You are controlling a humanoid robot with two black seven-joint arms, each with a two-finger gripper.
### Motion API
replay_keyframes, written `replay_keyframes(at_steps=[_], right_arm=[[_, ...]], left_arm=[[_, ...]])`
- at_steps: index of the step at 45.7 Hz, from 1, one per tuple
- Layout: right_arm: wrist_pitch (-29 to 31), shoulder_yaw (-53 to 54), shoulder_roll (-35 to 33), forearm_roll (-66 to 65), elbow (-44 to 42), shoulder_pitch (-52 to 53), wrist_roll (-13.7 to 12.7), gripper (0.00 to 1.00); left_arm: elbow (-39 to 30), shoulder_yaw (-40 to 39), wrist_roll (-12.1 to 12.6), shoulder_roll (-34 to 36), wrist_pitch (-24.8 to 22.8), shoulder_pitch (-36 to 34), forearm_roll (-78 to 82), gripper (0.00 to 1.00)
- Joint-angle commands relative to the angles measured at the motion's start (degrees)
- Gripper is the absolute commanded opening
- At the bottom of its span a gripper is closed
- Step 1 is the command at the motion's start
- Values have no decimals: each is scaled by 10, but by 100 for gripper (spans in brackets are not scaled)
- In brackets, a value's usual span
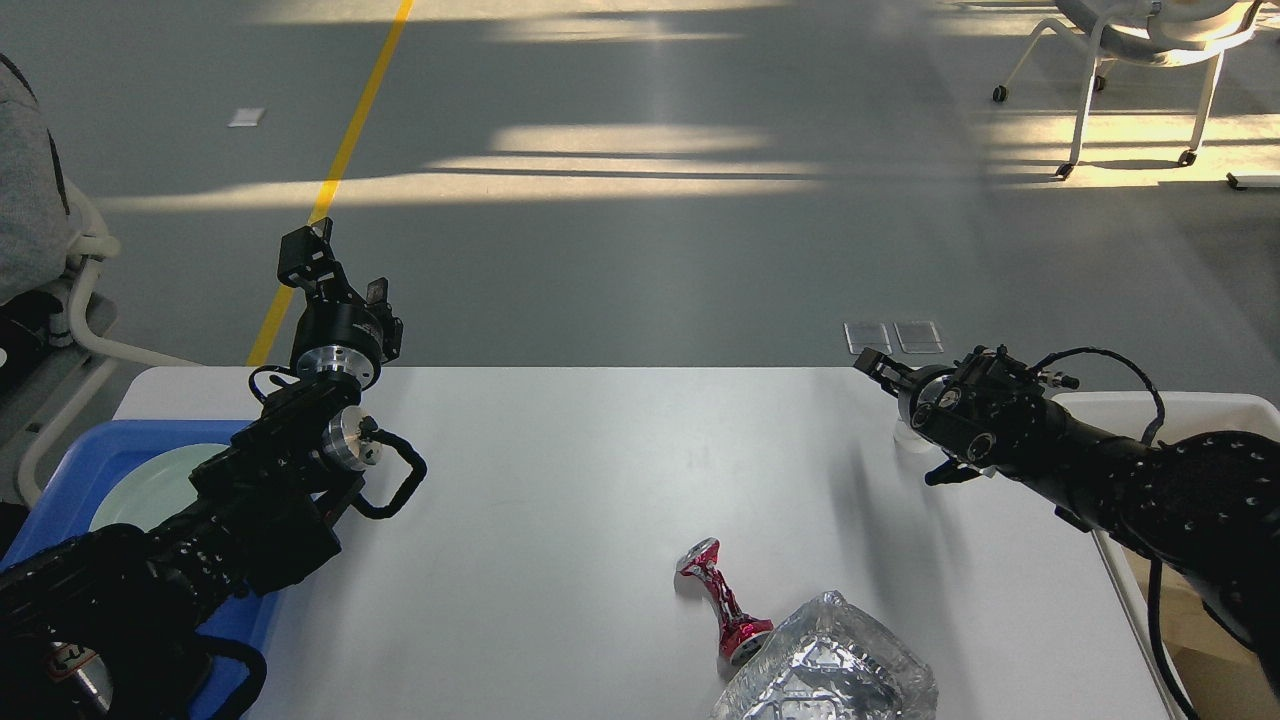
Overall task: Tidy desktop
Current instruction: 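Lower the right gripper onto the white paper cup and close on it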
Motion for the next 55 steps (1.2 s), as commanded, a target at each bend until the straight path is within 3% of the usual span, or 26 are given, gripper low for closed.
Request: replay_keyframes(at_steps=[1,24,30,35,40,55], right_arm=[[0,-1,1,1,0,-1,0,97],[7,-11,2,1,8,-3,0,97],[8,-11,2,0,8,-4,-1,79],[9,-12,2,0,9,-4,-5,52],[16,-12,1,-2,9,-4,-5,31],[18,-13,0,-4,9,-4,-5,28]], left_arm=[[0,0,0,0,0,1,0,96],[0,0,0,0,0,1,0,96],[0,0,0,0,1,1,0,96],[0,0,0,0,1,1,0,96],[0,0,0,0,0,1,0,96],[0,0,0,0,1,1,0,96]])
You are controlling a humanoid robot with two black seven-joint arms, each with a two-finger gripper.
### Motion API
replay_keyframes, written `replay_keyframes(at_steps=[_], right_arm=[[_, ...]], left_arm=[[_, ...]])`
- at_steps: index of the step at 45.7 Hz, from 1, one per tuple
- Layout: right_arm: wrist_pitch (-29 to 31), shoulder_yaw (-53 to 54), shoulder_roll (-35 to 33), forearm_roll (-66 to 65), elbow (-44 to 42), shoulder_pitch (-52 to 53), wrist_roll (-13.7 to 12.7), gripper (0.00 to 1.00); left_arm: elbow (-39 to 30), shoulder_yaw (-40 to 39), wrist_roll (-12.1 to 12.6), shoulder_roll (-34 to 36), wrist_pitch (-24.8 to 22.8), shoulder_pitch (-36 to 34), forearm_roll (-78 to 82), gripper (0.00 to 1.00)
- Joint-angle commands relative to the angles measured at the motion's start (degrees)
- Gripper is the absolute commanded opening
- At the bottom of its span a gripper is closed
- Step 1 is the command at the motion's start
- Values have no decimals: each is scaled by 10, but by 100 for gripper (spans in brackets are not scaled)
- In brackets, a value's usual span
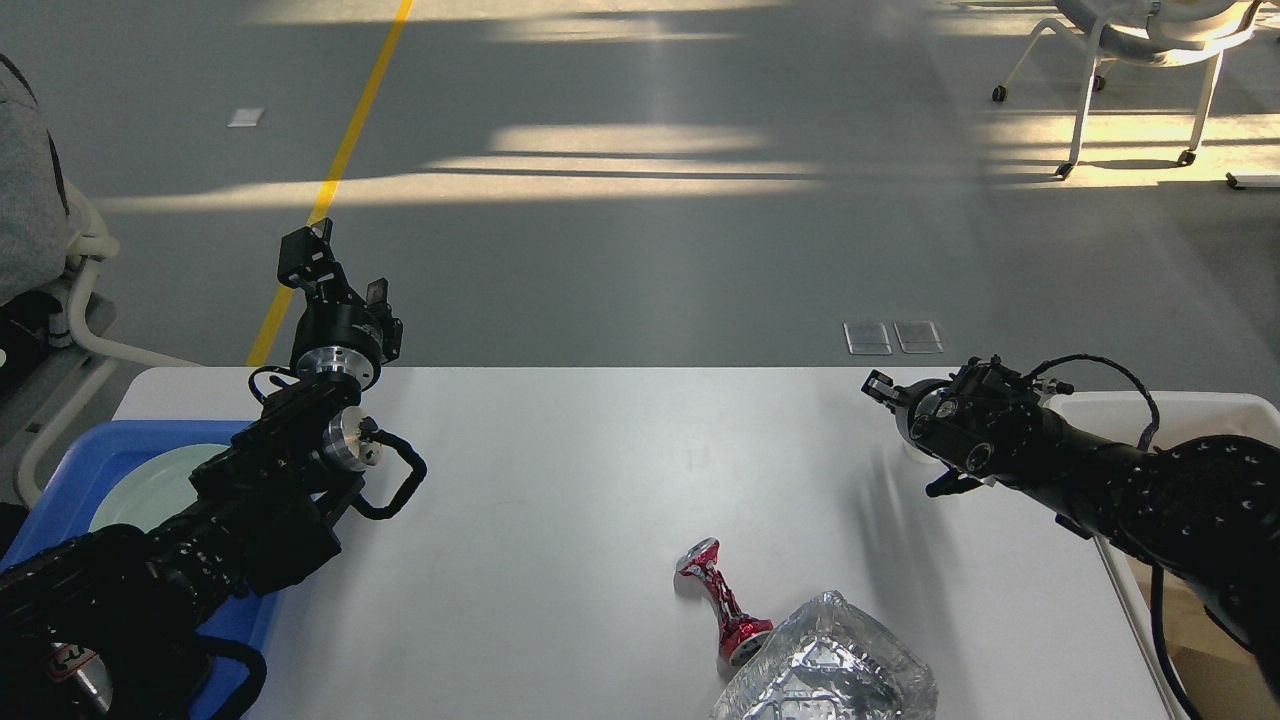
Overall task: Tidy desktop
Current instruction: 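Lower the right gripper onto the white paper cup and close on it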
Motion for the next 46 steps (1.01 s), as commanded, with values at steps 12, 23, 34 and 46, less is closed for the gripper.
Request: replay_keyframes(at_steps=[12,23,34,46], right_arm=[[9,-30,-4,-2,2,1,0,24],[26,-32,-5,-2,3,6,1,0],[26,-31,-4,-2,15,11,1,0],[33,-37,-39,-2,76,59,0,0]], left_arm=[[0,0,0,0,0,0,0,96],[0,0,0,0,0,0,0,96],[0,0,0,0,0,0,0,96],[0,0,-1,0,0,0,0,96]])
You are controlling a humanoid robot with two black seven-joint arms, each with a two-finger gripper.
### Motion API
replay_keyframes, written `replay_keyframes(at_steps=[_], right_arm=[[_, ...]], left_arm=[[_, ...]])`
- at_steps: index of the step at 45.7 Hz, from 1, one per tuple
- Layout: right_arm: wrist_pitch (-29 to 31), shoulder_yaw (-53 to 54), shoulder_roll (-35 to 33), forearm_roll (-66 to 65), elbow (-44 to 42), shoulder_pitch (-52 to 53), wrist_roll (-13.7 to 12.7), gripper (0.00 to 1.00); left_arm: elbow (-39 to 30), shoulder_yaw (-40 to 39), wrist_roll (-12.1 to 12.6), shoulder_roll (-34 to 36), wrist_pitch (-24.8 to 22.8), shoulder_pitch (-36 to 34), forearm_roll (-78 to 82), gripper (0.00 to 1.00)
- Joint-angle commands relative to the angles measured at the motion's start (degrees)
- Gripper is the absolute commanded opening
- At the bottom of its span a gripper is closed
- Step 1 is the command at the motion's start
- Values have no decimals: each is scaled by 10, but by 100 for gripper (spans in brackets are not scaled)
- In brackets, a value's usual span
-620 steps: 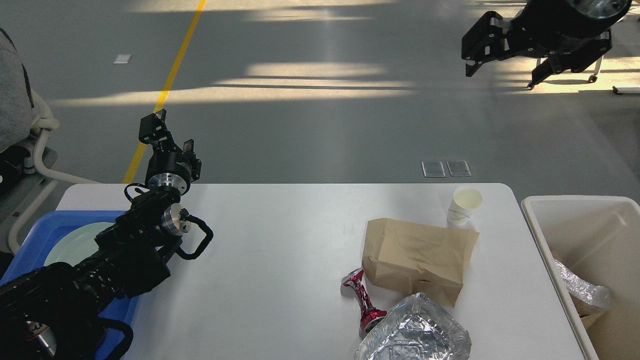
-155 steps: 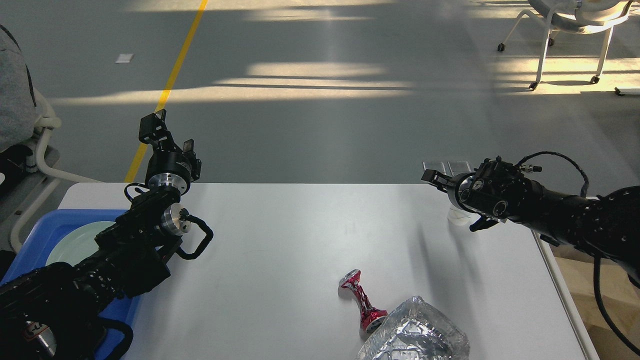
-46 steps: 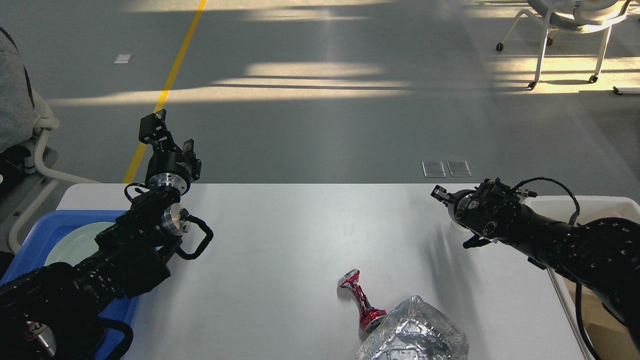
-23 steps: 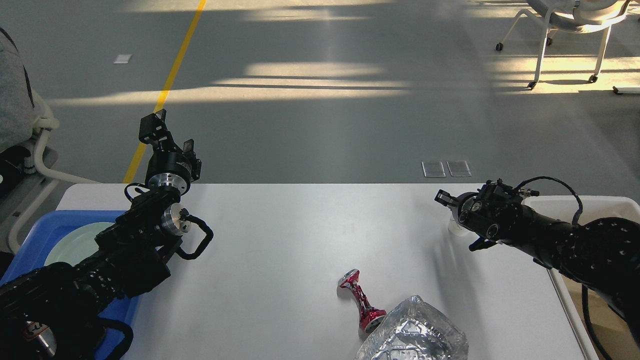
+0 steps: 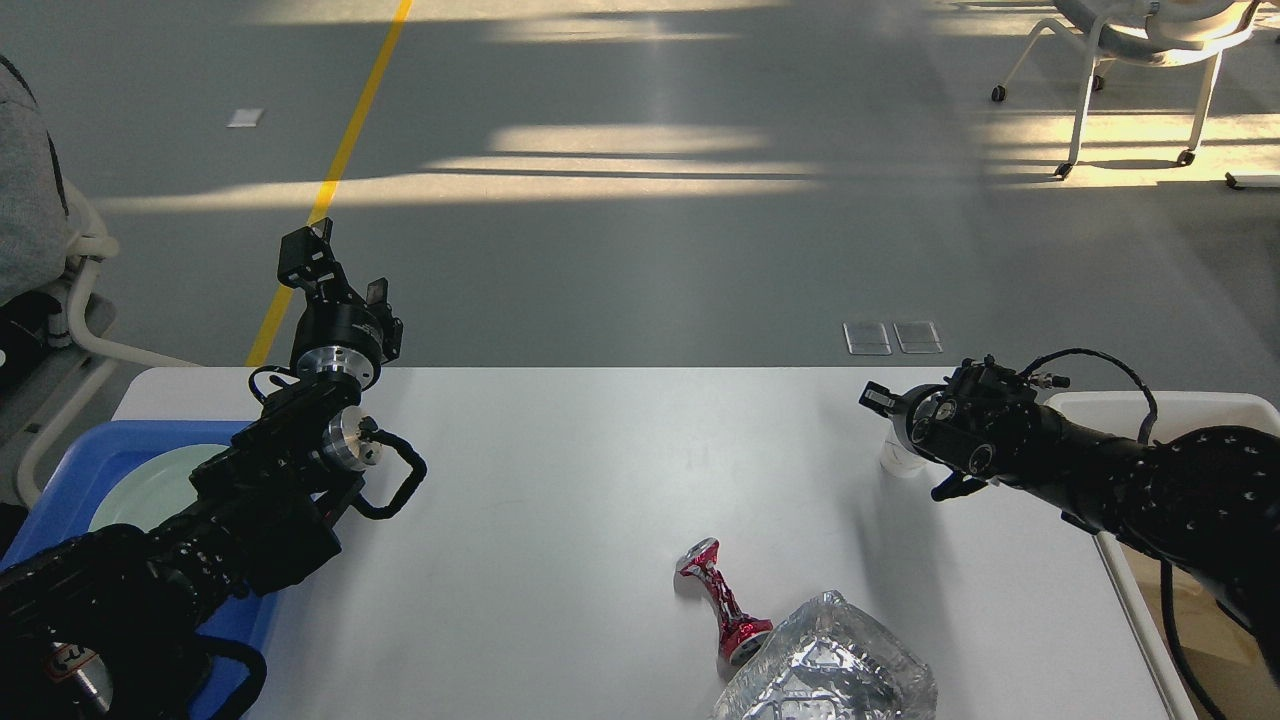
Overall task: Tidy desktop
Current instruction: 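Lower the right gripper onto the white paper cup and close on it, then lift the white paper cup and drop it into the white bin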
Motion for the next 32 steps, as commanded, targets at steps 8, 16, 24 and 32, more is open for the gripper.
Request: replay_keyframes(at_steps=[8,16,24,32], right_arm=[[66,-35,-105,0,124,137,1,0],[159,-40,-209,-1,227,270,1,0],[365,-38,-332,0,316,498,1,0],[540,-32,-370,7,322,662,1,0]], left_arm=[[0,0,-1,0,1,0,0,96],[0,0,-1,0,1,0,0,96],[0,0,-1,0,0,0,0,96],[0,-1,-1,0,0,0,0,96]])
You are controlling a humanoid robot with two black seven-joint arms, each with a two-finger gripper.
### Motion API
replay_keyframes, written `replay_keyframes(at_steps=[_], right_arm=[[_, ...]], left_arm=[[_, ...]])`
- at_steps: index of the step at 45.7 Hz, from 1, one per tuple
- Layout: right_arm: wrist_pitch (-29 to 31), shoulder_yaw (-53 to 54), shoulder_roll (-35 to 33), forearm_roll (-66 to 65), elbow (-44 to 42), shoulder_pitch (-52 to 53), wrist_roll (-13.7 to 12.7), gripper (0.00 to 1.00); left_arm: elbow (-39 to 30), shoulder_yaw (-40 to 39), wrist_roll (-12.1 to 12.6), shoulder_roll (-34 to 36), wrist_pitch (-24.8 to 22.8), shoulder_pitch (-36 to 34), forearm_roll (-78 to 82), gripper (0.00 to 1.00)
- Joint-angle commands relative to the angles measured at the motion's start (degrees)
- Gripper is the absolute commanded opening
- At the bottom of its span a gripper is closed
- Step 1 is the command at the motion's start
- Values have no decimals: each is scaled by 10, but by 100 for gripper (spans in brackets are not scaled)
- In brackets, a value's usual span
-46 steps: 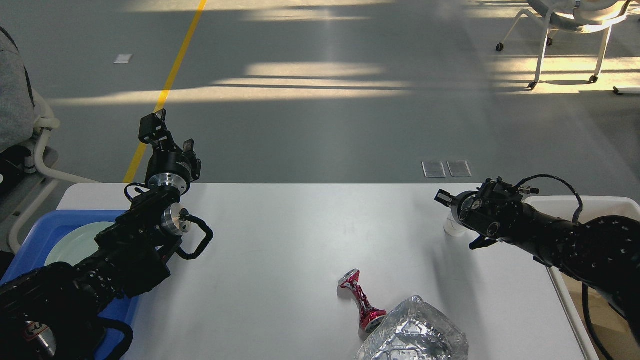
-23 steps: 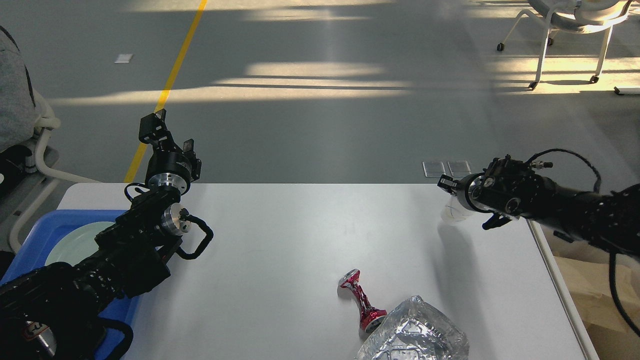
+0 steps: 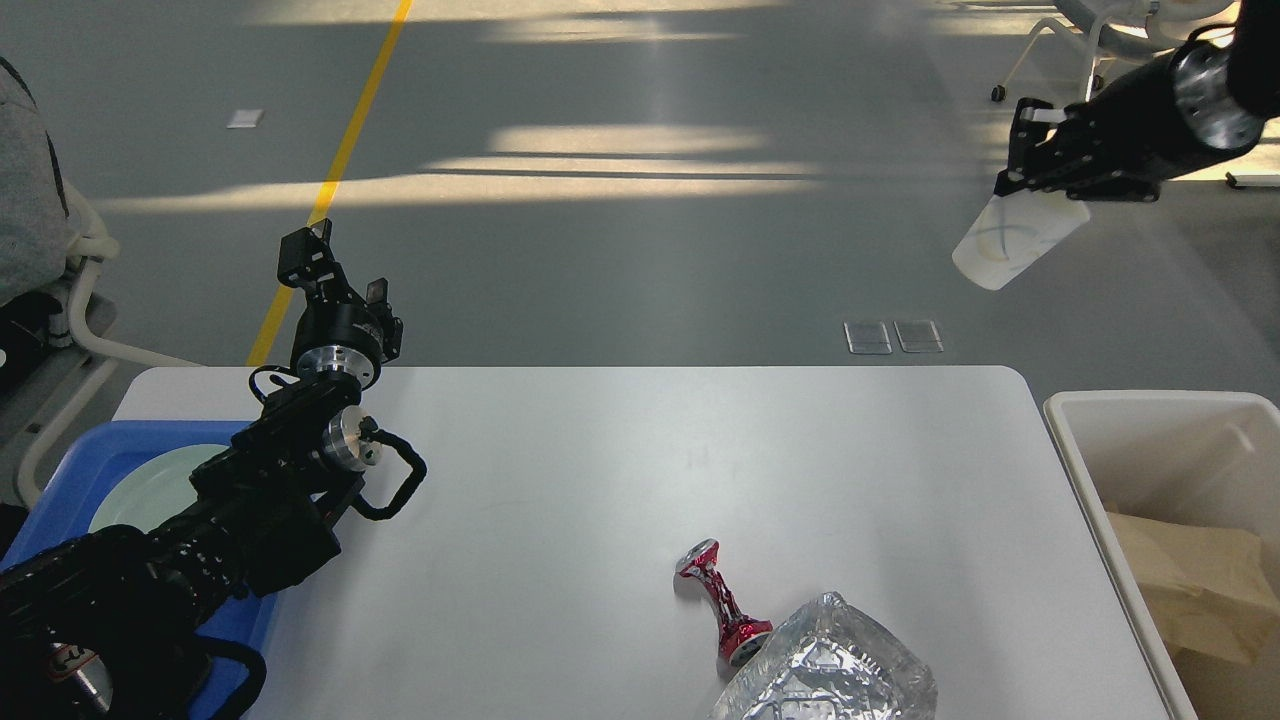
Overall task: Tidy desktop
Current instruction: 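Lift the white paper cup and drop it into the white bin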
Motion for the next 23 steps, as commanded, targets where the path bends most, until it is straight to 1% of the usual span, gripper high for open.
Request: replay_keyframes(at_steps=[1,7,14,18,23], right_arm=[[94,6,-19,6,3,114,-1,0],[94,17,-29,21,2,205,-1,0],[94,39,-27,50,0,271,-3,0],[94,44,-24,56,1,296,-4,0],[94,44,-18,52,2,296,-5,0]], left_arm=[[0,0,0,0,0,0,0,96],[0,0,0,0,0,0,0,96],[0,0,0,0,0,0,0,96],[0,0,0,0,1,0,0,96],[0,0,0,0,1,0,0,96]])
